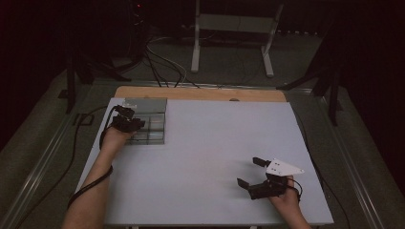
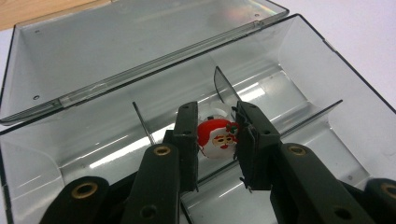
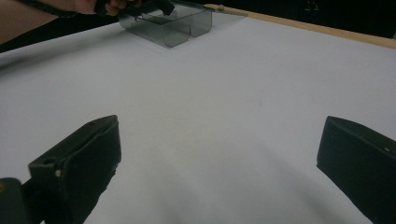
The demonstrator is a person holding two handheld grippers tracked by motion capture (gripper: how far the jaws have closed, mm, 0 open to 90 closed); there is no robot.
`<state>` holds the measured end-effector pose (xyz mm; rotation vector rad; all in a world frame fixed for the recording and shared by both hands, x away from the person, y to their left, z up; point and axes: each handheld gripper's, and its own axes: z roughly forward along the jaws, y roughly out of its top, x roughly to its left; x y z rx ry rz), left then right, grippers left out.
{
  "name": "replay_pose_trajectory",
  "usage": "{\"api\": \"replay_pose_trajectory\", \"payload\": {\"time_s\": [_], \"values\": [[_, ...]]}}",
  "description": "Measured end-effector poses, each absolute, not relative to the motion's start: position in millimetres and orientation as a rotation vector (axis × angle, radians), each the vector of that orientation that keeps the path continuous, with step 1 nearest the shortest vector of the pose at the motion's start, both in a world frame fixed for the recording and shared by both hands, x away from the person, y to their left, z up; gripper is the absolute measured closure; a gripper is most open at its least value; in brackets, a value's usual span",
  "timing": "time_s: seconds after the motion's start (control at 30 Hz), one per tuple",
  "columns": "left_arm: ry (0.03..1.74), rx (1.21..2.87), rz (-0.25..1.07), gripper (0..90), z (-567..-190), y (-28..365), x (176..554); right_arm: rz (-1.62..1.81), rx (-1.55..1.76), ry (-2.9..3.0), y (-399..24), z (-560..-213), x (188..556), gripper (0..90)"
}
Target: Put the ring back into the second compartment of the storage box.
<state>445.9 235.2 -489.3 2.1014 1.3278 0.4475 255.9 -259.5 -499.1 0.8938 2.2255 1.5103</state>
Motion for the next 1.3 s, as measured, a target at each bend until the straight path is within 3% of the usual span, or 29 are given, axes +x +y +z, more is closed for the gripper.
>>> {"api": "replay_pose_trajectory", "payload": {"time_s": [0.3, 0.67, 0.97, 1.3], "values": [[1.346, 2.087, 0.451, 69.9, -488, 232, 449, 1.515, 0.896, 2.221, -260, -499, 256, 0.0], [1.375, 2.024, 0.457, 28.3, -478, 234, 446, 1.518, 0.894, 2.22, -261, -498, 256, 0.0], [1.382, 1.991, 0.369, 12.4, -477, 238, 441, 1.518, 0.898, 2.226, -260, -499, 257, 0.0], [1.31, 1.96, 0.317, 1.3, -464, 238, 428, 1.518, 0.897, 2.227, -261, -499, 257, 0.0]]}}
